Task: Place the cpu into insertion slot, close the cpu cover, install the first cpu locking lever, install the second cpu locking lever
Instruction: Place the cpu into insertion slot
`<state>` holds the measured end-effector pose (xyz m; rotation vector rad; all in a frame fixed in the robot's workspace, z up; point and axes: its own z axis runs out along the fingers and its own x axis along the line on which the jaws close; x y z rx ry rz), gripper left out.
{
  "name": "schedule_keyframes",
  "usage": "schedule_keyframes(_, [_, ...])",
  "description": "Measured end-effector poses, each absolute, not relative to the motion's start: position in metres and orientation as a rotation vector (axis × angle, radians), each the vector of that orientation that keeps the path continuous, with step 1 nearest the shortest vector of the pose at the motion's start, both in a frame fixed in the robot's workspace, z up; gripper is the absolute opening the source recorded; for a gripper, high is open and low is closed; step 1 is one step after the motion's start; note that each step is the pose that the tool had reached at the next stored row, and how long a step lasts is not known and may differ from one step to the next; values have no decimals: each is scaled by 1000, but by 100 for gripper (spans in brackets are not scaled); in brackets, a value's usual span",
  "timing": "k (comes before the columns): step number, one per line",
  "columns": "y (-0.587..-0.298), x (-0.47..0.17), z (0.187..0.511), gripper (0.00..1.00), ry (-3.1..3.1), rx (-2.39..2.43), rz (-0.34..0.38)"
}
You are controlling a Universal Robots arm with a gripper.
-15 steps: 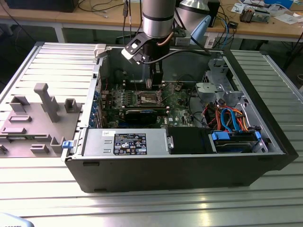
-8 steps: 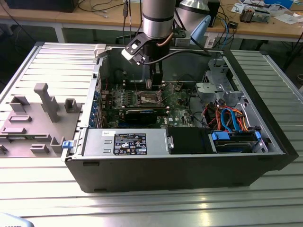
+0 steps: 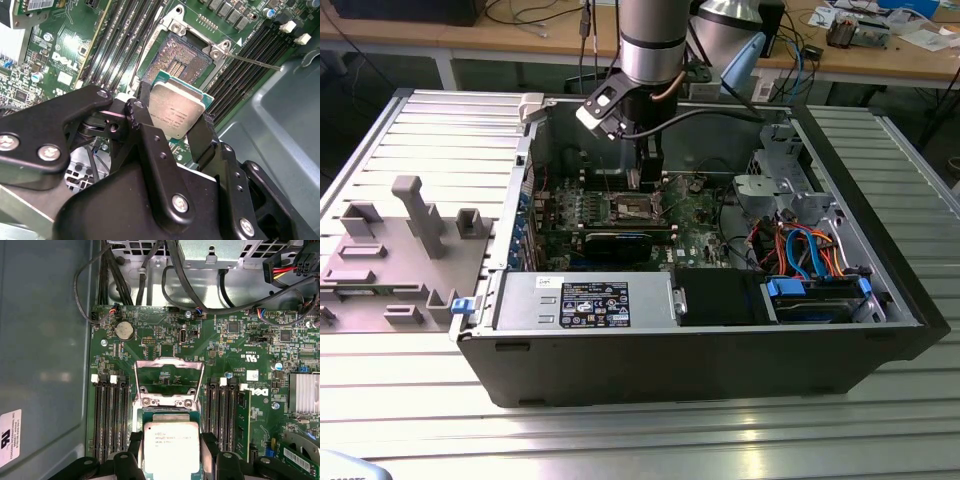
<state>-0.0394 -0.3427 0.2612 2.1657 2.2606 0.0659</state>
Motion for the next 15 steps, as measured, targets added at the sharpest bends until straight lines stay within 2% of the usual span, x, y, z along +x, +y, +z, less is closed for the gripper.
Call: schedule_keyframes(15, [-343, -40, 255, 55, 2261, 2166, 66])
